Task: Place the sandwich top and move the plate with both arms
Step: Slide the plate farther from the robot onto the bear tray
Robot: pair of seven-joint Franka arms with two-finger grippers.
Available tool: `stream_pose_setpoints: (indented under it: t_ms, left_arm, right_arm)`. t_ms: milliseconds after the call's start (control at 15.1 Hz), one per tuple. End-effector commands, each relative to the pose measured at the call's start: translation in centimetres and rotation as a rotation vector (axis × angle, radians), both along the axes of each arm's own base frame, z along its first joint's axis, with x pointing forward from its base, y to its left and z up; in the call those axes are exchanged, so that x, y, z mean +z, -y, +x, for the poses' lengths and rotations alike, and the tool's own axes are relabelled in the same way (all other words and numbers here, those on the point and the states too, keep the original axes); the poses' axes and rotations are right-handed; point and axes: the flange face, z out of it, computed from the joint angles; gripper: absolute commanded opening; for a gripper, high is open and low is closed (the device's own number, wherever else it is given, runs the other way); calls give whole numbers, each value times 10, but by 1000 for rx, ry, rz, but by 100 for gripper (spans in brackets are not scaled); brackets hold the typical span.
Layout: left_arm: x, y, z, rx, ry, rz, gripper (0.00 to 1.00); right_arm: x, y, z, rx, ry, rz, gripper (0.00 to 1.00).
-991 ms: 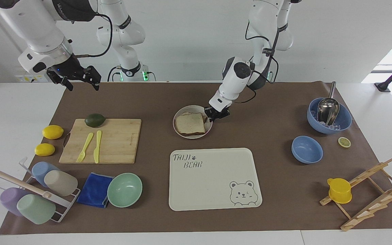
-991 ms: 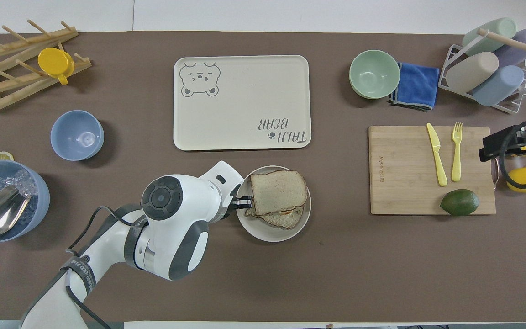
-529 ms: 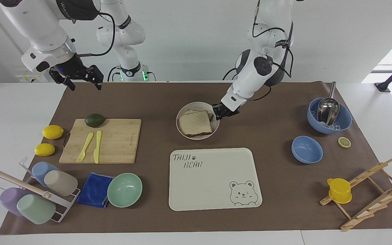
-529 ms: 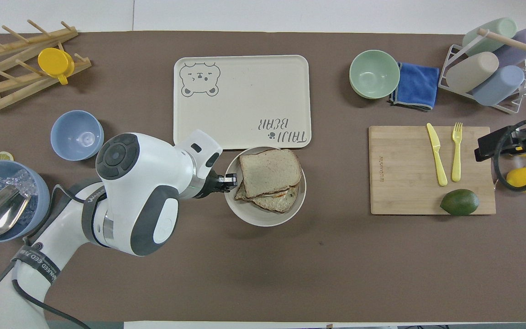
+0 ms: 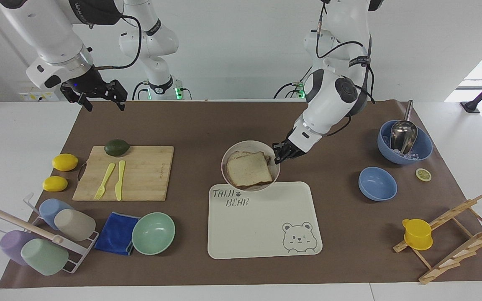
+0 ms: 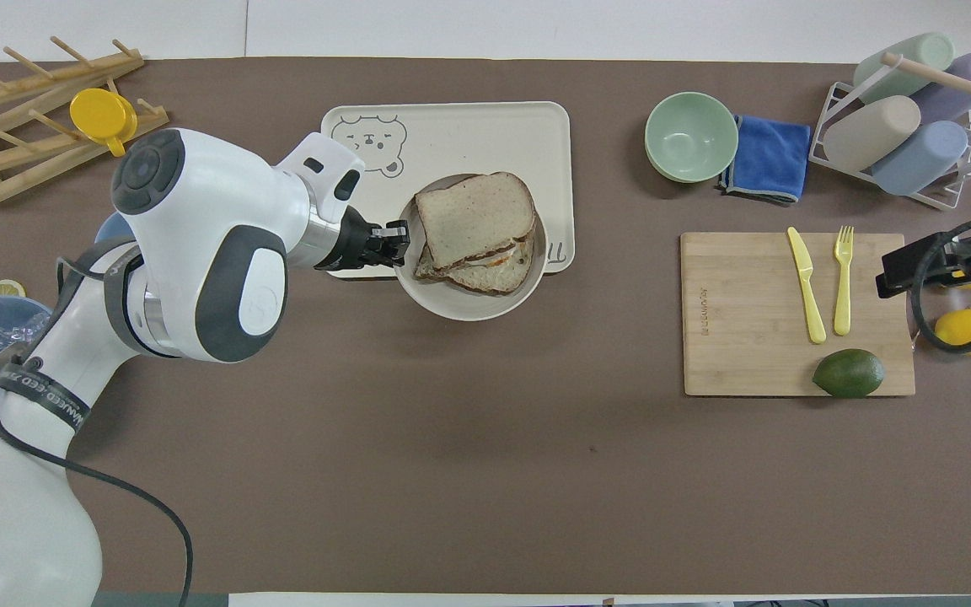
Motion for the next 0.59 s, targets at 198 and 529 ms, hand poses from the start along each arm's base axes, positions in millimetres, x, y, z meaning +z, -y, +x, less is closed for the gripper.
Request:
stream_pose_setpoints:
  t_ms: [198,529]
  left_arm:
    - [-56,4,69,30,-21,-17,0]
    - [-76,-2,80,54,70,10,0]
  right_arm:
    - [2,2,-4,13,10,13,100]
    - [2,2,-4,15,10,13,100]
